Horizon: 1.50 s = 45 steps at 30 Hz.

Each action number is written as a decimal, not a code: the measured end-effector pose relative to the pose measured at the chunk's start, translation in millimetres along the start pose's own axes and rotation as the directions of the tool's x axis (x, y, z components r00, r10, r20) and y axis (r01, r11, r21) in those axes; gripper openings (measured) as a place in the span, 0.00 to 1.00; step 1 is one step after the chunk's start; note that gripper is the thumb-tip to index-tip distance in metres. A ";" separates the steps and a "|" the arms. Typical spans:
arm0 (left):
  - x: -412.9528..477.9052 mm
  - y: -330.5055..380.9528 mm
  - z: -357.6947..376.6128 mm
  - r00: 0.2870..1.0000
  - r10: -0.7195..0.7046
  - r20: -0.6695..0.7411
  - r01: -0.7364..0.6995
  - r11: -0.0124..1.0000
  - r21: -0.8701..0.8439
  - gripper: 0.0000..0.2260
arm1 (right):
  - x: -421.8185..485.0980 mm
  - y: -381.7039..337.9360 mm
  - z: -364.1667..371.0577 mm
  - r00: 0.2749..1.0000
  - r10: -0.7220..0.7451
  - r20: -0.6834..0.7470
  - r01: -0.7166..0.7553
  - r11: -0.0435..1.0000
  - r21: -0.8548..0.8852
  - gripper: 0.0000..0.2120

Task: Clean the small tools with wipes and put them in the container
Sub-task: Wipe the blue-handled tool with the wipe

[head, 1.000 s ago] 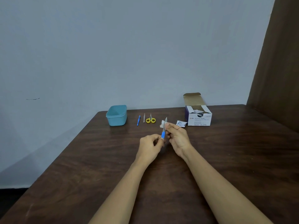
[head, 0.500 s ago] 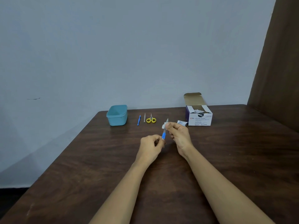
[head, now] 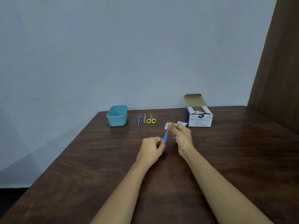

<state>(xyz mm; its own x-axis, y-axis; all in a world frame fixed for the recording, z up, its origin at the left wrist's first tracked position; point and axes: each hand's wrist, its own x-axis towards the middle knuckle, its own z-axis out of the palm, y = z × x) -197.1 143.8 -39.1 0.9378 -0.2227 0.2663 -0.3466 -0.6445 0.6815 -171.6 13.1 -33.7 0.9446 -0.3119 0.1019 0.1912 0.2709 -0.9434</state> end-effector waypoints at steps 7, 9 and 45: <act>-0.7 -1.9 1.6 1.000 0.005 -0.023 -0.006 1.000 -0.017 0.08 | 3.4 1.8 -1.1 0.999 0.034 0.003 -0.034 0.998 -0.045 0.07; -1.6 -2.6 0.8 0.999 -0.002 -0.040 0.001 0.999 -0.046 0.08 | 2.7 2.4 -2.2 0.998 0.059 0.028 -0.057 0.996 -0.062 0.06; 3.9 -8.5 2.4 0.995 0.022 -0.100 -0.014 0.997 0.082 0.10 | -1.1 10.1 -3.3 0.959 0.008 0.282 0.057 0.974 -0.221 0.03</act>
<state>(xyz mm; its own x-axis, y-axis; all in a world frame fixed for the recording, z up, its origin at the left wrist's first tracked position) -190.5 146.7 -45.5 0.9233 -0.1624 0.3480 -0.3565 -0.6995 0.6194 -171.5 13.2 -44.4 0.9830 -0.0405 0.1790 0.1808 0.0452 -0.9825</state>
